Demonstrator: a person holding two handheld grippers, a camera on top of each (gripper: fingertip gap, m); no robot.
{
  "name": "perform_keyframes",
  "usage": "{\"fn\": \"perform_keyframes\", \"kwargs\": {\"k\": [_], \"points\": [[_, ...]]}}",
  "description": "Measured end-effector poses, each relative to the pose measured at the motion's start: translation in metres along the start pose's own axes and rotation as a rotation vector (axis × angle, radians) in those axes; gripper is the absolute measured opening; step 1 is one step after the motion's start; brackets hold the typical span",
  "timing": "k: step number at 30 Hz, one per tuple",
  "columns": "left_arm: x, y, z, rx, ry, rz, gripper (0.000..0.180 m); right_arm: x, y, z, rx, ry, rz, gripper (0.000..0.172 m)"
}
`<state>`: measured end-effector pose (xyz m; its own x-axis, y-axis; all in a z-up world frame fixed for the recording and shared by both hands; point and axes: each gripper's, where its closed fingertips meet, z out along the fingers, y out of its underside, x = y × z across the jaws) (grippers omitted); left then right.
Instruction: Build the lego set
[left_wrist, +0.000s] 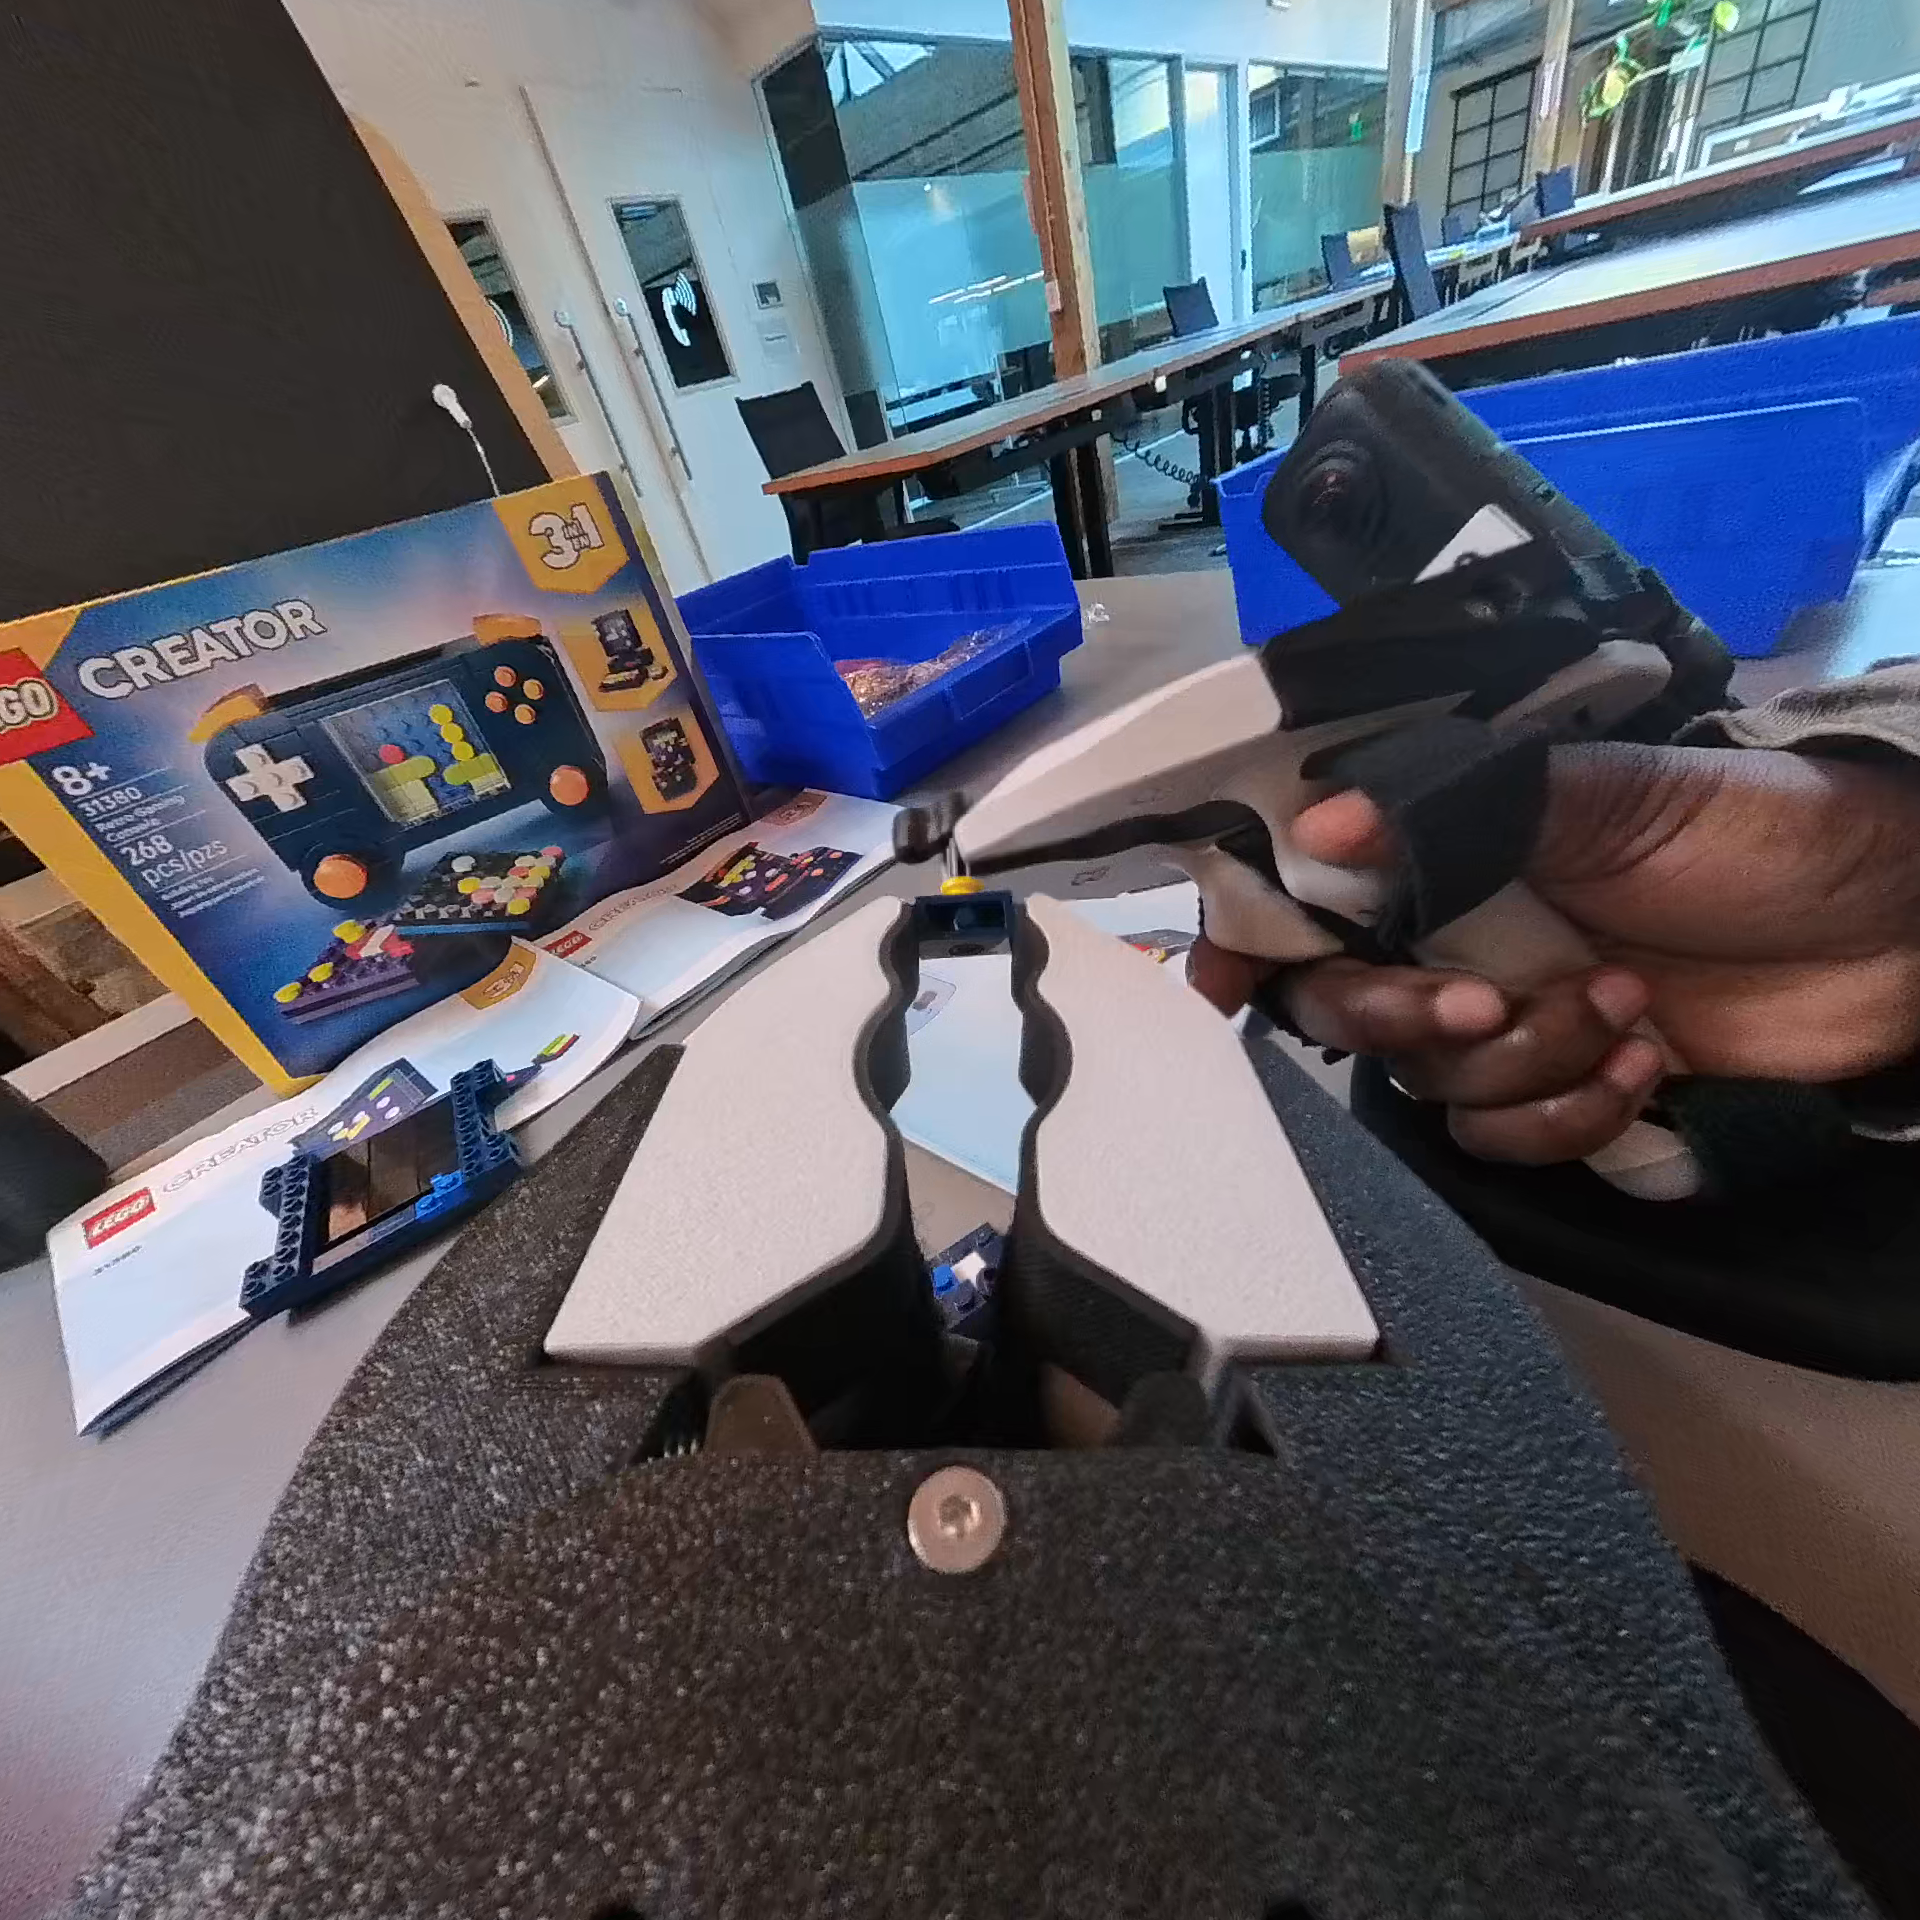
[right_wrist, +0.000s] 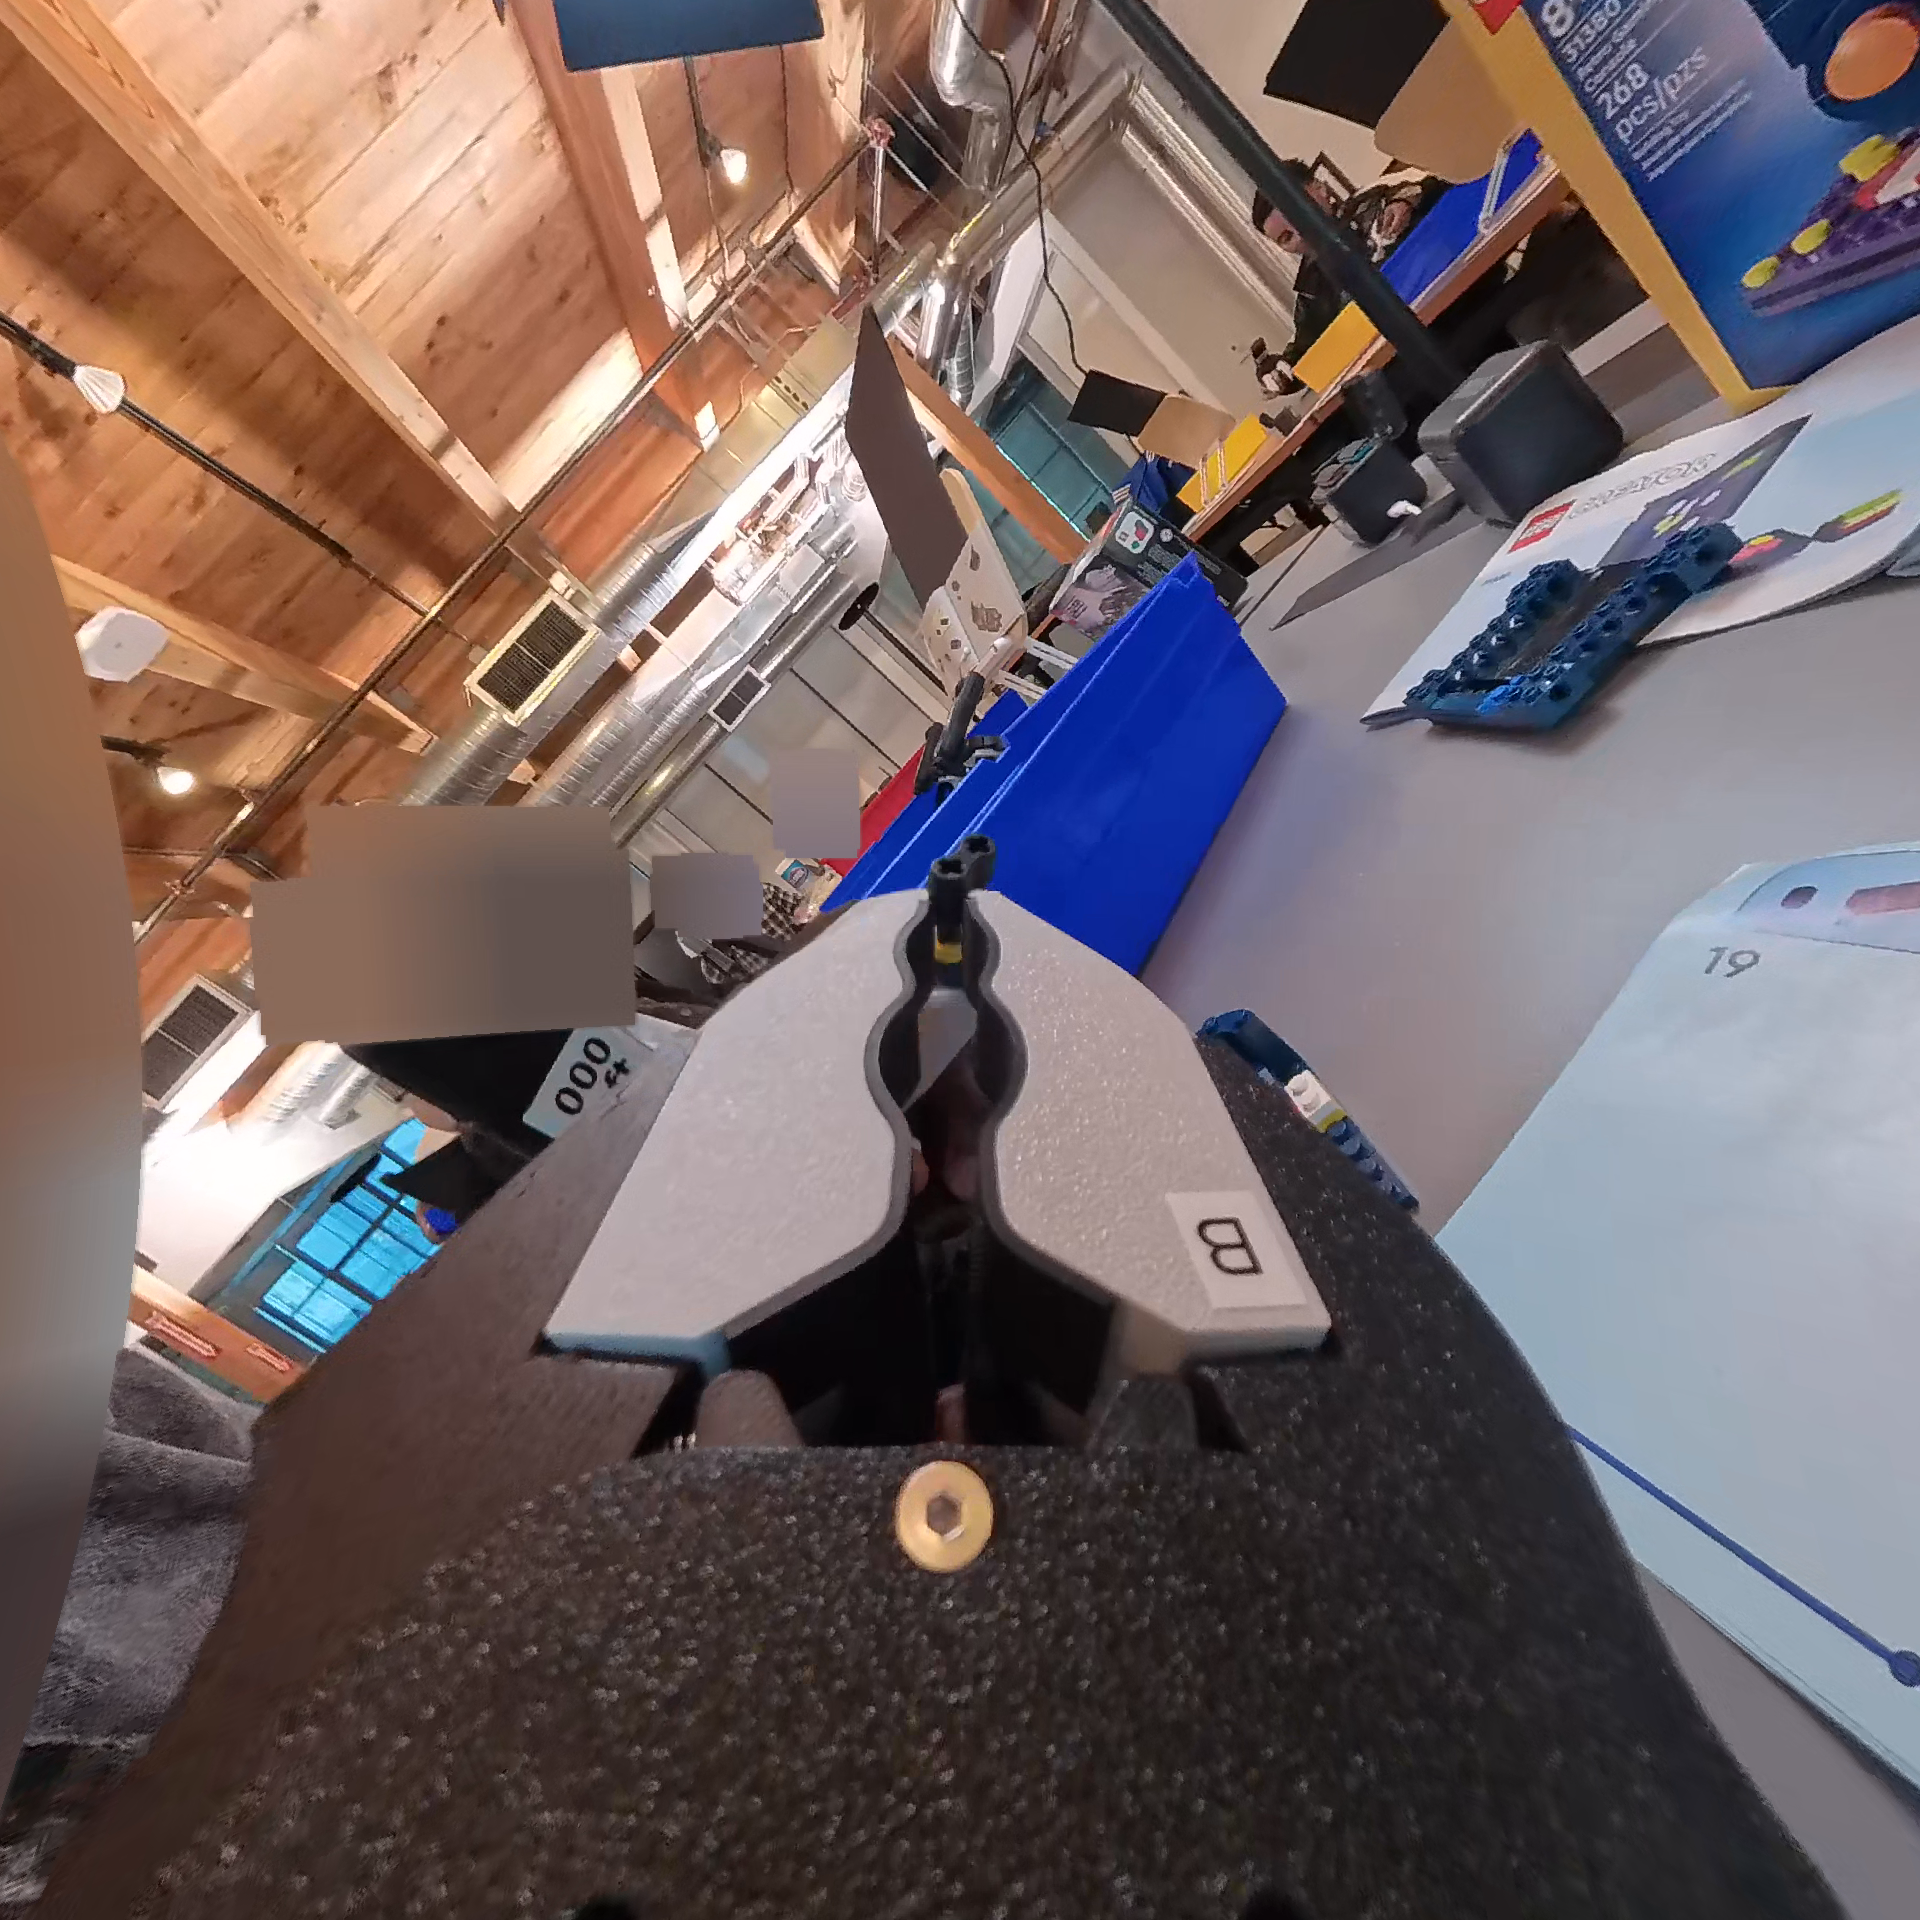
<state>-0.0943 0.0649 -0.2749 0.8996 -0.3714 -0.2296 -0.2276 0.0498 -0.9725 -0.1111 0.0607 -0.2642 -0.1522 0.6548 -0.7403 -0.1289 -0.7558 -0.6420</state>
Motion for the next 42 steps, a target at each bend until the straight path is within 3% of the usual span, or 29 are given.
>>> {"fn": "perform_keyframes", "kwargs": {"k": [5,12,17,28,42], "points": [[0.000,-0.002,0.000,0.008,-0.003,0.013,0.016,-0.001,0.000,-0.001,-0.022,-0.018,0.014,0.004],[0.000,0.004,0.001,-0.049,-0.044,0.167,0.017,0.004,-0.010,-0.005,0.013,-0.026,0.063,0.023],[0.006,0.007,0.003,-0.076,-0.042,0.252,0.016,0.008,-0.007,-0.005,-0.006,0.008,0.033,0.009],[0.011,0.006,0.002,-0.044,0.031,0.136,0.016,0.004,-0.003,-0.004,-0.019,0.035,-0.087,0.006],[0.011,0.005,0.002,-0.038,0.030,0.136,0.016,0.003,-0.001,-0.003,-0.014,0.050,-0.120,0.006]]}}
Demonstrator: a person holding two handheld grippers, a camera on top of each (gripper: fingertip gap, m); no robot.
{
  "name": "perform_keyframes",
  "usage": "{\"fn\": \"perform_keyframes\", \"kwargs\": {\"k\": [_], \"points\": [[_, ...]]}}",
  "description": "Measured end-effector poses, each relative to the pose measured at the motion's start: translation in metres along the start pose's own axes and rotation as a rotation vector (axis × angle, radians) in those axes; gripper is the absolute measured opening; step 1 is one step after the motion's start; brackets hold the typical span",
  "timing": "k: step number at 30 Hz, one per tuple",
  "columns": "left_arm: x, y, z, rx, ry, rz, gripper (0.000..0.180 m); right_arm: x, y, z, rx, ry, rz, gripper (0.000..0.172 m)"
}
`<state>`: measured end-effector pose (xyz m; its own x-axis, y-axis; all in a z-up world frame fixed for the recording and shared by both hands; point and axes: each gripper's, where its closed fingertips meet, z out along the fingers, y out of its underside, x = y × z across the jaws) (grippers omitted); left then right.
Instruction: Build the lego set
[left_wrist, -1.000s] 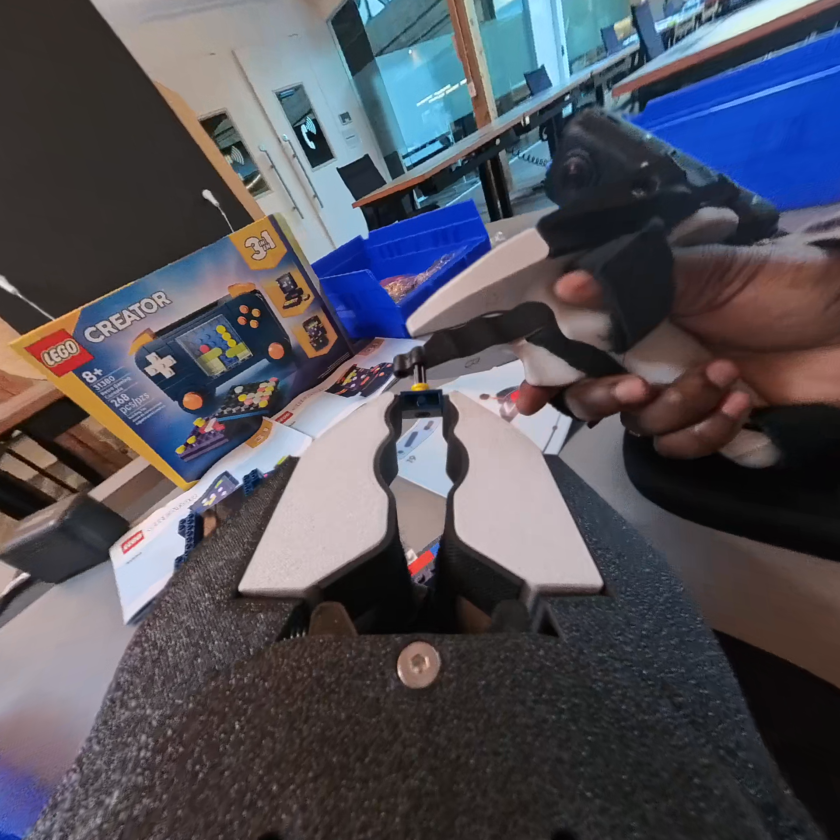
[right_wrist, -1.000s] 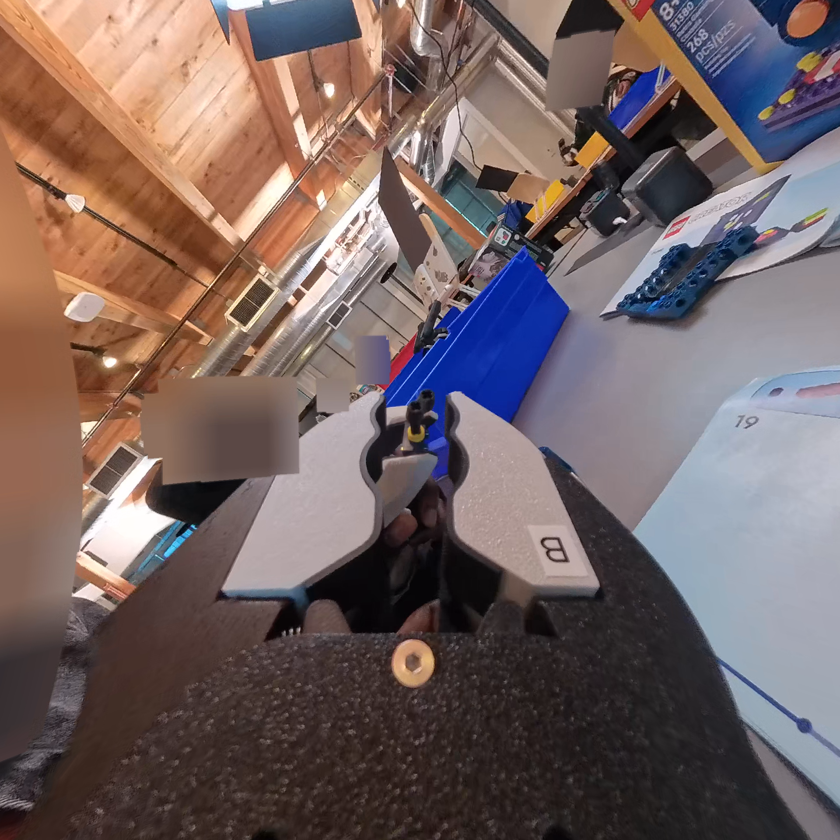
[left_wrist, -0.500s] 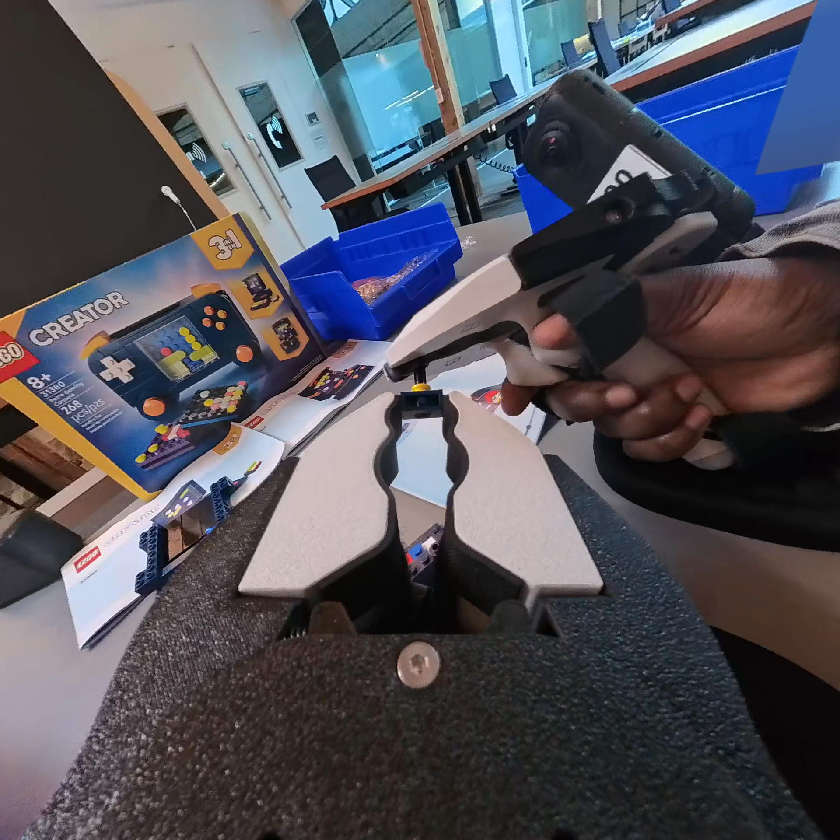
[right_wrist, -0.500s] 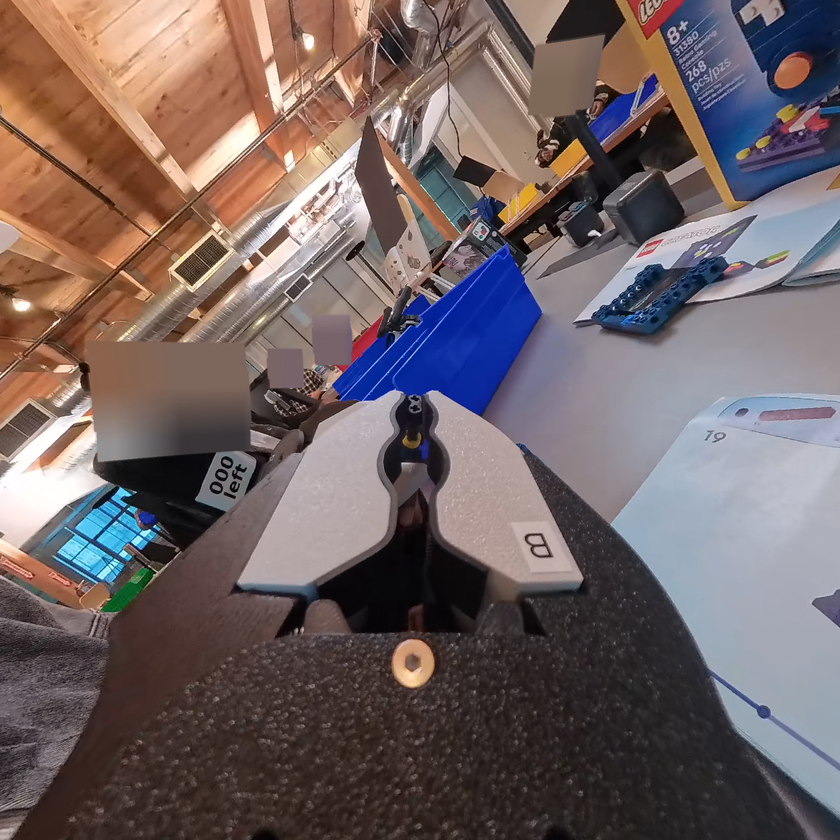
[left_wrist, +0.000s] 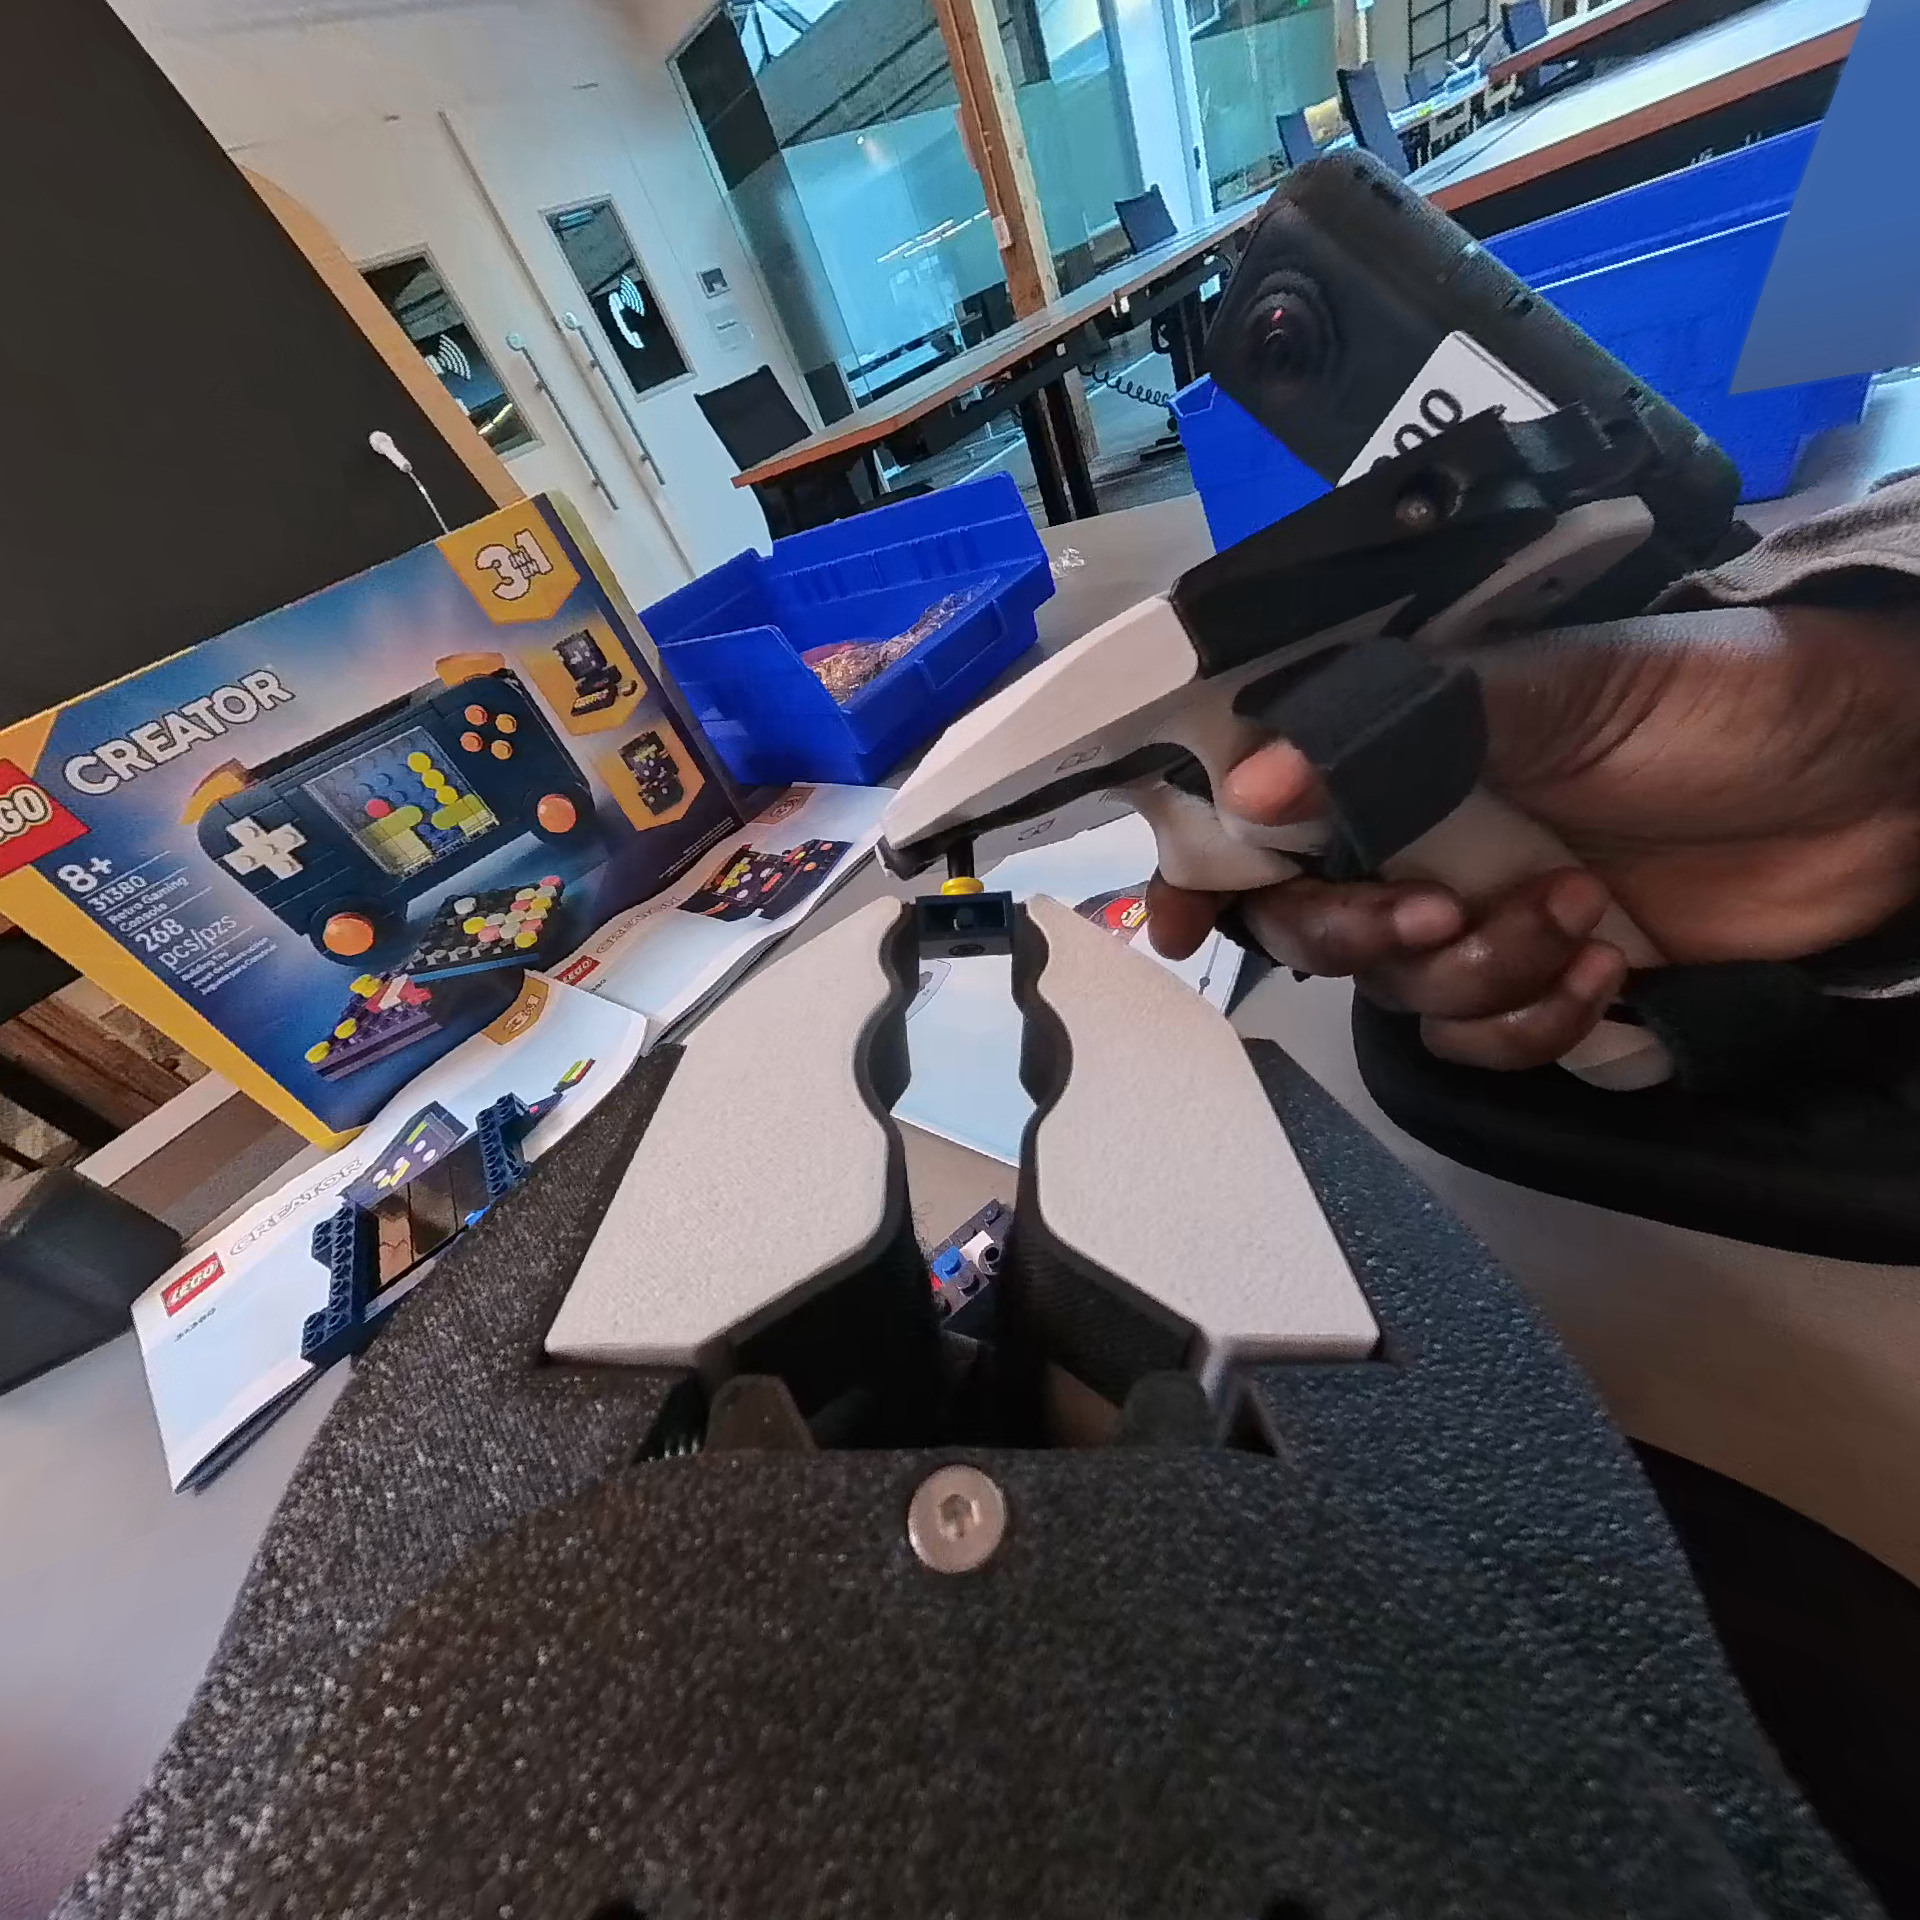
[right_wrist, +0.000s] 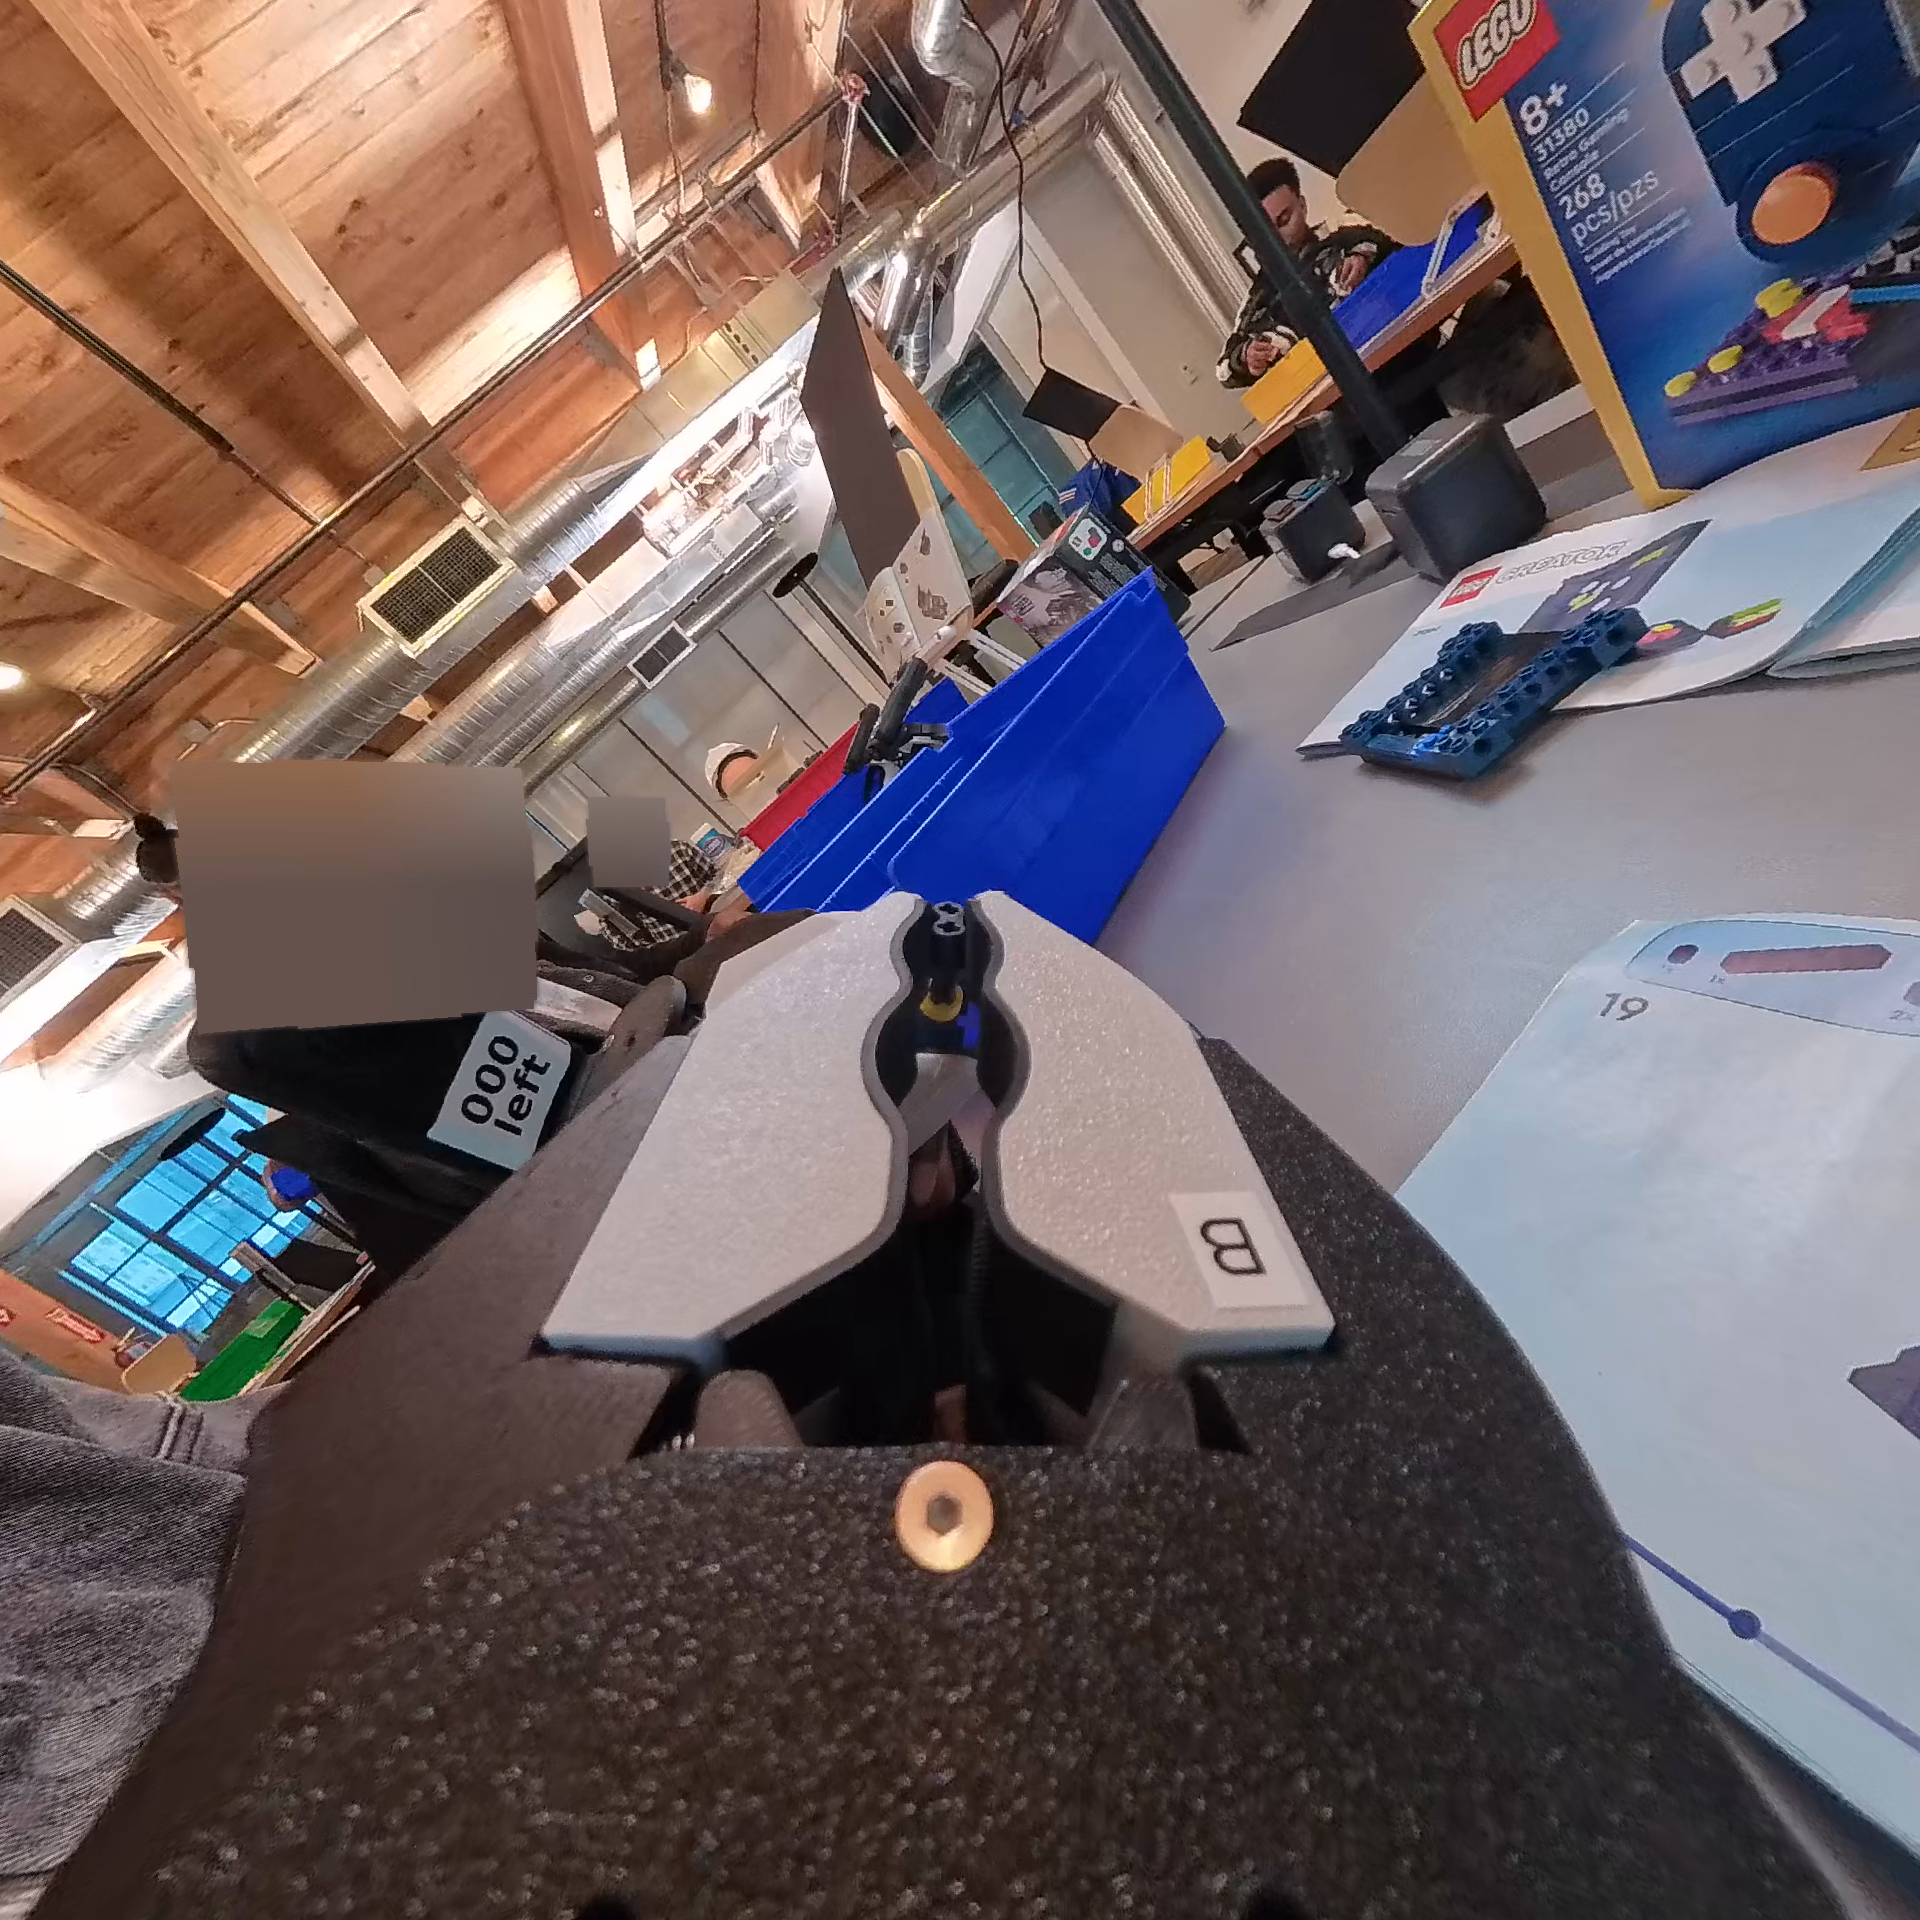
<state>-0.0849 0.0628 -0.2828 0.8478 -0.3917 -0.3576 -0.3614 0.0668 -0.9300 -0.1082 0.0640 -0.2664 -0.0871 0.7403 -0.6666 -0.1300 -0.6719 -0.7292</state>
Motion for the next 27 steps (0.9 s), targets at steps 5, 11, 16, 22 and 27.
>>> {"fn": "perform_keyframes", "kwargs": {"k": [5,11,16,22,27], "points": [[0.000,0.000,0.000,0.000,-0.002,0.002,0.016,0.000,0.001,0.000,-0.003,0.001,-0.005,0.007],[0.000,0.000,0.000,0.002,-0.002,0.003,0.016,0.000,0.003,0.001,-0.012,-0.001,-0.007,0.007],[0.000,-0.005,-0.001,0.027,0.004,-0.002,0.017,-0.005,0.001,0.000,-0.010,-0.051,0.053,0.008],[-0.007,-0.006,-0.003,0.037,-0.026,-0.015,0.016,-0.002,-0.010,-0.004,0.055,-0.073,0.109,0.013],[-0.008,-0.003,-0.002,0.018,-0.040,0.009,0.017,-0.002,-0.006,-0.003,0.029,-0.061,0.073,0.007]]}}
